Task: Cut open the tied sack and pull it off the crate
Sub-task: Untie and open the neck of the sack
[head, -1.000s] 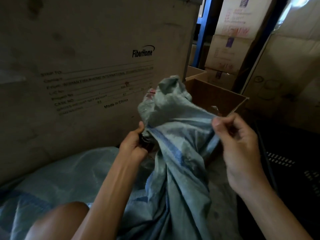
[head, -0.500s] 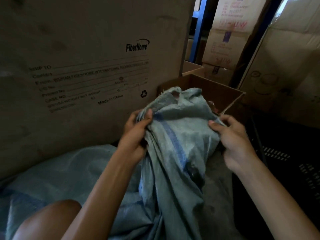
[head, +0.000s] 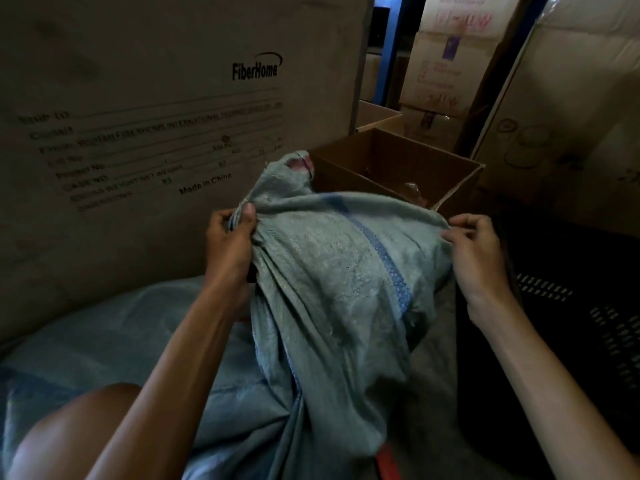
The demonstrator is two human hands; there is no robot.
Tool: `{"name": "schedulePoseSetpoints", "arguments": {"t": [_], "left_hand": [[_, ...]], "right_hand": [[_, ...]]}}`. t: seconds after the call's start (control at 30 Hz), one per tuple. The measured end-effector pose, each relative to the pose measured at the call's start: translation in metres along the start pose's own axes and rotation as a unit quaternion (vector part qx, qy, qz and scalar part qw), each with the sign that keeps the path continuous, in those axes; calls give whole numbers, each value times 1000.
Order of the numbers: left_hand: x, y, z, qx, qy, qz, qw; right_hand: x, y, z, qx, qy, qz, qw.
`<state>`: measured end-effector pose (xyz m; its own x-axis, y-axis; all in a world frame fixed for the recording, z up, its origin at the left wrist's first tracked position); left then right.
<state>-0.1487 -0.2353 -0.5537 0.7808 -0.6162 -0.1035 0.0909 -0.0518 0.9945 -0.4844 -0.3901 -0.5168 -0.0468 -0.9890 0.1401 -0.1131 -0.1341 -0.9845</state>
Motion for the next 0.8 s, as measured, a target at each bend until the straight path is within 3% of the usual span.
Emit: {"name": "schedulePoseSetpoints", "arguments": {"t": [0.07,0.13,0.2,0.27,0.3,0.5,0.63,0.7,0.8], "left_hand": [[-5,-3,9,-23,-44,-22,999],[-10,2,21,-29,-95,-11,995],[-21,10,42,-34,-158,13,987],[-31,13,60,-66,-199,26,977],[-33,14,62,-80,-194,33,977],[-20,34,22,43,-33,129,990],[-18,40,25,42,-49,135,989],[-13,36,23,-18,-51,89,995],[-6,26,19,-69,-47,43,996]], "right_hand": [[-17,-25,-3,-149,21,-103,983],[-39,-52,9,-231,10,-217,948],[-52,-52,43,-239,-110,-221,939],[-62,-37,74,-177,-232,-168,942],[-63,-34,79,-150,-247,-158,944],[-42,-67,27,-151,-113,-266,946],[-29,-65,-3,-157,-48,-288,944],[-24,-55,-9,-167,-26,-290,942],[-15,-26,-1,-157,-84,-215,960]]}}
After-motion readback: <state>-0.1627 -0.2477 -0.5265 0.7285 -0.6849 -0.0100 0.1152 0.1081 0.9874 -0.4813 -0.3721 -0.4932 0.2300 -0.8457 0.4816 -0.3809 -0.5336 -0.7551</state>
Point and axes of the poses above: each hand's wrist, its own x-axis towards the middle knuckle, its own z-axis out of the palm, y = z × x, the point moved 10 cm from there along x, towards the middle knuckle, and after that the axes turned 13 degrees about x, right-handed, at the moved point
